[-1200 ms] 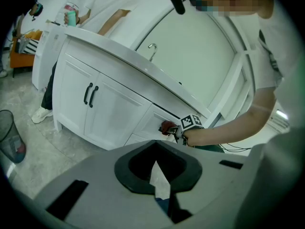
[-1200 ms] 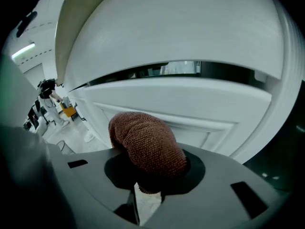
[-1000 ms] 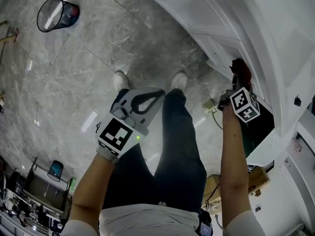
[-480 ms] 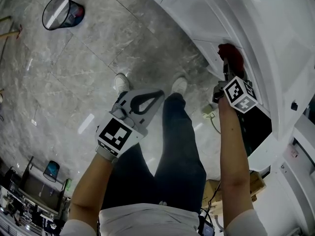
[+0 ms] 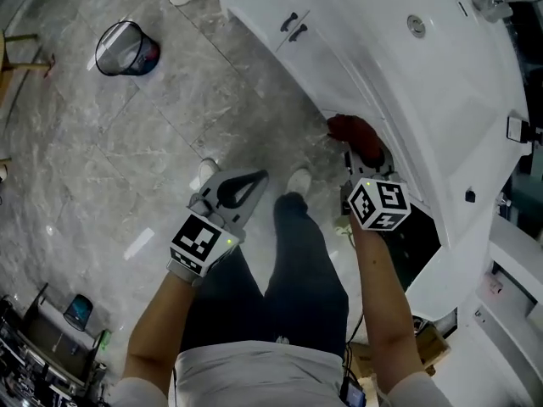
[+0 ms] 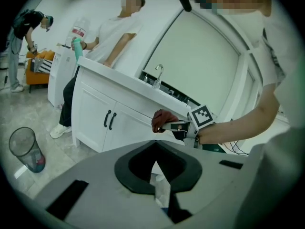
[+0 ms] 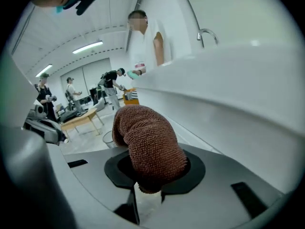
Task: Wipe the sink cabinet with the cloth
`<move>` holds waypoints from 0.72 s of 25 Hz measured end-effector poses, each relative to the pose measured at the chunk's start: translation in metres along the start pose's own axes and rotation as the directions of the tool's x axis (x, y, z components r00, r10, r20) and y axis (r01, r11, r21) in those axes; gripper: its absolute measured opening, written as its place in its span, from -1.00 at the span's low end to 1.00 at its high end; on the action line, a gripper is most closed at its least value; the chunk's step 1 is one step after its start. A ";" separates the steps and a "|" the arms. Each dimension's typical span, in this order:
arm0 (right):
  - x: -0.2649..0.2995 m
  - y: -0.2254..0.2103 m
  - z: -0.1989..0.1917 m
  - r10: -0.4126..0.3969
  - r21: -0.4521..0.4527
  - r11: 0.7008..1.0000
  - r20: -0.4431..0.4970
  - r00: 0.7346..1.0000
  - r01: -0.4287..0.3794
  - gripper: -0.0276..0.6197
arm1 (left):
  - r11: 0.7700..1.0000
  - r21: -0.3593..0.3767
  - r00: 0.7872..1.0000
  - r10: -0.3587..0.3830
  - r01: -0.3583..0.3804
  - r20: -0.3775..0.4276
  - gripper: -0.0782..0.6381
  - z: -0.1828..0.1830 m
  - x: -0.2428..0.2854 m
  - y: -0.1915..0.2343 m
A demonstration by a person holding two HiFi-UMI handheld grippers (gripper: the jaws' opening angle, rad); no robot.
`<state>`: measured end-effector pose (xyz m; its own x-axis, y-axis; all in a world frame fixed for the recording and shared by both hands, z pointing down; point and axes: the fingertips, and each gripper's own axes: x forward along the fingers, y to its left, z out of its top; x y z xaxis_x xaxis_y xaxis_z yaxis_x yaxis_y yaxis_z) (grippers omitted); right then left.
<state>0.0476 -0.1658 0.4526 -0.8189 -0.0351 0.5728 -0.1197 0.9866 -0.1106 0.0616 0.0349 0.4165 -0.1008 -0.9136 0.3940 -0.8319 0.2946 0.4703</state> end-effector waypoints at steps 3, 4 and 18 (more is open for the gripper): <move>-0.014 0.023 0.036 0.036 -0.029 0.999 0.034 0.999 -0.035 -0.59 | 0.999 0.026 1.000 0.029 -0.030 0.009 -0.75 0.024 -0.010 0.001; -0.020 0.030 0.047 0.049 -0.035 0.998 0.042 0.998 -0.048 -0.59 | 0.999 0.030 0.999 0.040 -0.040 0.010 -0.75 0.033 -0.014 0.000; -0.104 0.103 0.186 0.194 -0.034 0.981 0.172 0.966 -0.191 -0.59 | 0.991 0.110 0.991 0.062 -0.075 0.119 -0.75 0.175 -0.054 -0.033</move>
<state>0.0163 -0.0902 0.2309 -0.9108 0.1304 0.3918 0.0581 0.9799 -0.1909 -0.0015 0.0257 0.2413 -0.2165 -0.9203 0.3258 -0.8769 0.3300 0.3496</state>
